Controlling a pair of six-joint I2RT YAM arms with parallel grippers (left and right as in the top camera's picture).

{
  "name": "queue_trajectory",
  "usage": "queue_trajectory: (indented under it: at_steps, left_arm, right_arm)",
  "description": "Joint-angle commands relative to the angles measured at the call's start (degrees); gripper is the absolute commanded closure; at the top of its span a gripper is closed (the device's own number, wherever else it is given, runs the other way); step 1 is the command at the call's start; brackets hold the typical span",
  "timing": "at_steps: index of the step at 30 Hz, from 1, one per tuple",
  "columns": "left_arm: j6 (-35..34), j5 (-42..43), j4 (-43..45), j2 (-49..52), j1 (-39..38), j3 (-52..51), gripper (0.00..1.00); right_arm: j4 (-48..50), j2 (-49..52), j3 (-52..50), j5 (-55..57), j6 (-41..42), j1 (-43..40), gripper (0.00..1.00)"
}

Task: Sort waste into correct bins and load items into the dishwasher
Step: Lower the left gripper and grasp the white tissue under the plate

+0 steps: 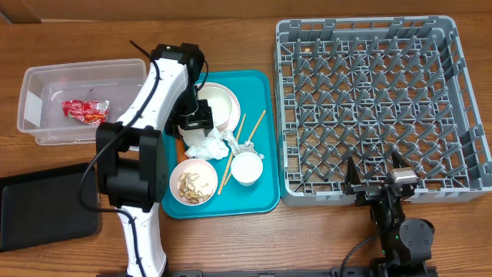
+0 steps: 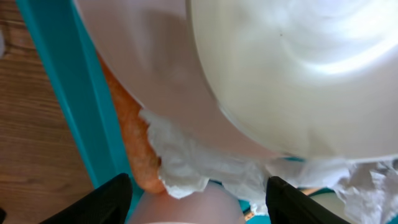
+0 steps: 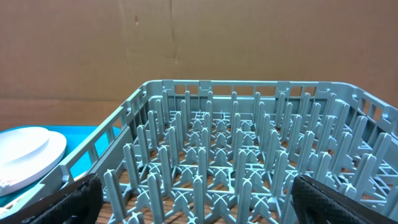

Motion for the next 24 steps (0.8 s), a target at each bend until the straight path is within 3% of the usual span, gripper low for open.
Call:
queue_trajectory:
  at_steps: [1, 12, 24]
  left_arm:
    - [1.27, -0.55, -0.72, -6.10, -0.83, -0.17, 0.30]
    - [1.27, -2.16, -1.92, -8.85, -5.38, -0.20, 0.39]
    - [-2.49, -4.66, -3.45, -8.85, -11.65, -1.44, 0.36]
  right_arm:
    - [0.35, -0.57, -0.61, -0.15, -0.17, -0.22, 0.00]
    - [0.35, -0.55, -0.61, -0.15, -0.17, -0.22, 0.00]
    - [0.35, -0.55, -0.61, -0.15, -0.17, -0.22, 0.00]
